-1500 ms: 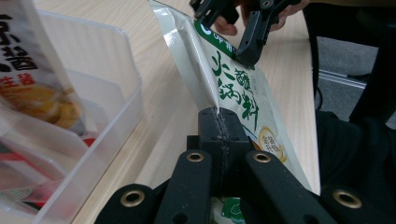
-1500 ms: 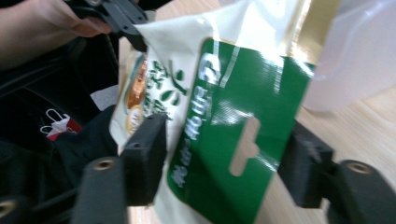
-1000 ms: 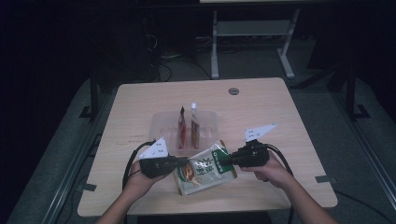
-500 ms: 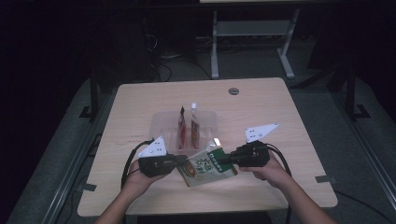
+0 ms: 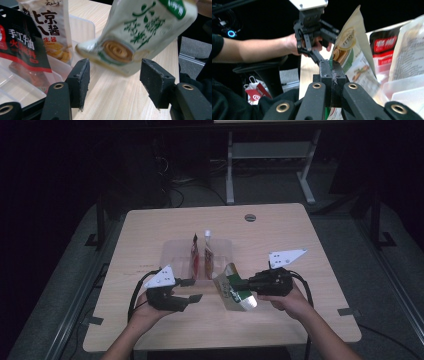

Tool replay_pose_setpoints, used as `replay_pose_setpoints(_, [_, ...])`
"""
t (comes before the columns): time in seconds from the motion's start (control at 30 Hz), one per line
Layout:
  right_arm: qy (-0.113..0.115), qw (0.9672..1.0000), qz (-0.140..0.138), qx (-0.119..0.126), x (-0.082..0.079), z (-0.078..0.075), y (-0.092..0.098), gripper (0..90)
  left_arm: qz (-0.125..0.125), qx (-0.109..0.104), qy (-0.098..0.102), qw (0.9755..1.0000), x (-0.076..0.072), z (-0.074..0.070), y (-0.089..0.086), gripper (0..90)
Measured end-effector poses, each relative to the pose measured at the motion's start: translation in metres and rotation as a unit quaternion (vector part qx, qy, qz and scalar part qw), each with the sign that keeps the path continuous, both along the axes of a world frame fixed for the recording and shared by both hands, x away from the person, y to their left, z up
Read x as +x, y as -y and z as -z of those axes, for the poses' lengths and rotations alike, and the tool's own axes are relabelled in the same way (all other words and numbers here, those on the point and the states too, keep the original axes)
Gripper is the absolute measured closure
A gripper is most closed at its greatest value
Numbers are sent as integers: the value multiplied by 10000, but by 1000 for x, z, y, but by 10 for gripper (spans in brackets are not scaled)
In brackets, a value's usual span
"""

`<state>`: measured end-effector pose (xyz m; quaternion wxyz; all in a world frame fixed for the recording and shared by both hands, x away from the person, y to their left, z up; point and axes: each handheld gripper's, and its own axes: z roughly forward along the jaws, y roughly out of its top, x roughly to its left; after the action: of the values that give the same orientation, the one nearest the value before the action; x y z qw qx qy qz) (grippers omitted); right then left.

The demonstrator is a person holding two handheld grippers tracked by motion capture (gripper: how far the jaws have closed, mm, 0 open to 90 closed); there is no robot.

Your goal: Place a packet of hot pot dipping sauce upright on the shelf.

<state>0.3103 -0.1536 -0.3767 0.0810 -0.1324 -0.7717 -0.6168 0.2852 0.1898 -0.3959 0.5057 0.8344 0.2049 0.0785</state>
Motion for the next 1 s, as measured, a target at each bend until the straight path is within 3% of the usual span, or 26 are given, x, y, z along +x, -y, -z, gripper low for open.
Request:
replay_pose_setpoints(0.2, [149,9995,212,159,3,-15,5,900,-77,6,-57,10000,3,3,-4,327])
replay_pose_setpoints(0.43, [292,9981,458,292,12,-27,6,900,-56,256,-290,9992,4,9,-6,198])
replay_pose_setpoints(1.0, [601,9917,1047,442,48,-50,4,900,-54,478,-421,9980,9,14,-9,180])
